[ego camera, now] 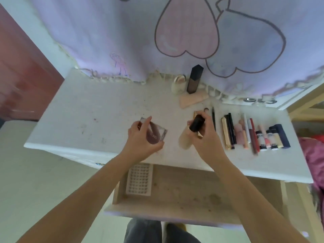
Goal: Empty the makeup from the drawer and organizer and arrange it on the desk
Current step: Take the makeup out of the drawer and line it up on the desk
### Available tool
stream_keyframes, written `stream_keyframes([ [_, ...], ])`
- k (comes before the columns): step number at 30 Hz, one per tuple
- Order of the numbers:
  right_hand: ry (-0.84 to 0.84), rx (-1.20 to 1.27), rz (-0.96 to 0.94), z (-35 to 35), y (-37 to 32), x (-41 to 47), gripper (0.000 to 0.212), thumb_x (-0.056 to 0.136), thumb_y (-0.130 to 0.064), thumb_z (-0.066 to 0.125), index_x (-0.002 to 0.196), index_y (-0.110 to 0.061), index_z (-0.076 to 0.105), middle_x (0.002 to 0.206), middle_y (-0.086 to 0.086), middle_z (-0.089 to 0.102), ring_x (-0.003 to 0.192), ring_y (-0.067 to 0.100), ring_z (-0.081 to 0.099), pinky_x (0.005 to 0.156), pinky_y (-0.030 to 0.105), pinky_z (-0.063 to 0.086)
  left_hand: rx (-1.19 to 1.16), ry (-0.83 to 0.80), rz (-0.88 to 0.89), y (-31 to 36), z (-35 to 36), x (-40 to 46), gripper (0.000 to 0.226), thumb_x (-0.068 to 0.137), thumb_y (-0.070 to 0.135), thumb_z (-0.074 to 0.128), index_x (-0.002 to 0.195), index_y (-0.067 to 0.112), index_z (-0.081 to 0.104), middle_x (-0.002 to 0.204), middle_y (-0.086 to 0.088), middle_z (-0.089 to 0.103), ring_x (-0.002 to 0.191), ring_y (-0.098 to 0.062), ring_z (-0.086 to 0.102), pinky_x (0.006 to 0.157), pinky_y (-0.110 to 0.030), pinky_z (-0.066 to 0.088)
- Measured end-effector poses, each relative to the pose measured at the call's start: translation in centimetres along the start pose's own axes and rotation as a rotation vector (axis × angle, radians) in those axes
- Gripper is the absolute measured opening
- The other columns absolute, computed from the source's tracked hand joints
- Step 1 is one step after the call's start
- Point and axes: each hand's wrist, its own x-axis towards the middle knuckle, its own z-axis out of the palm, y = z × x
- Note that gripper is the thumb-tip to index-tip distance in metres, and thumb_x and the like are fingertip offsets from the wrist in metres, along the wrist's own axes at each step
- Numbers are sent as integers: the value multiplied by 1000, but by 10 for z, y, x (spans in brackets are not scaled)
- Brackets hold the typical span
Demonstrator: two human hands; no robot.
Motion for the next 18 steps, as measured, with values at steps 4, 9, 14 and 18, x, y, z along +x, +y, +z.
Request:
stream_keyframes([
  [4, 162, -71, -92, 24, -28, 81, 53, 92, -9, 55, 137, -27, 33, 98, -21, 53, 89, -8, 55, 76, 4, 42, 187, 31, -47, 12, -22, 89, 93, 74, 47, 67, 148, 31, 12, 147, -11, 15, 136, -29, 14, 109, -44, 26],
  [9, 162, -213, -171, 71, -43, 162, 52, 93, -9, 51, 140, -17, 30, 107, 0, 54, 87, 12, 55, 72, 14, 44, 484, -20, -123, -8, -33, 179, 94, 76, 59, 60, 147, 27, 9, 145, -17, 19, 134, -35, 19, 104, -47, 30],
  [14, 179, -256, -120, 115, -44, 223, 57, 94, -4, 46, 145, -18, 23, 137, 9, 42, 120, 21, 47, 88, 18, 34, 468, 131, -154, -25, -35, 227, 83, 76, 65, 54, 139, 20, 24, 132, -16, 34, 119, -33, 33, 92, -41, 34],
  [18, 250, -296, -80, 127, -37, 243, 60, 93, 1, 44, 146, -16, 20, 140, 11, 38, 124, 22, 42, 93, 21, 33, 563, 156, -133, -24, -25, 245, 91, 80, 68, 46, 144, 10, 15, 145, -23, 21, 129, -36, 27, 98, -42, 30],
])
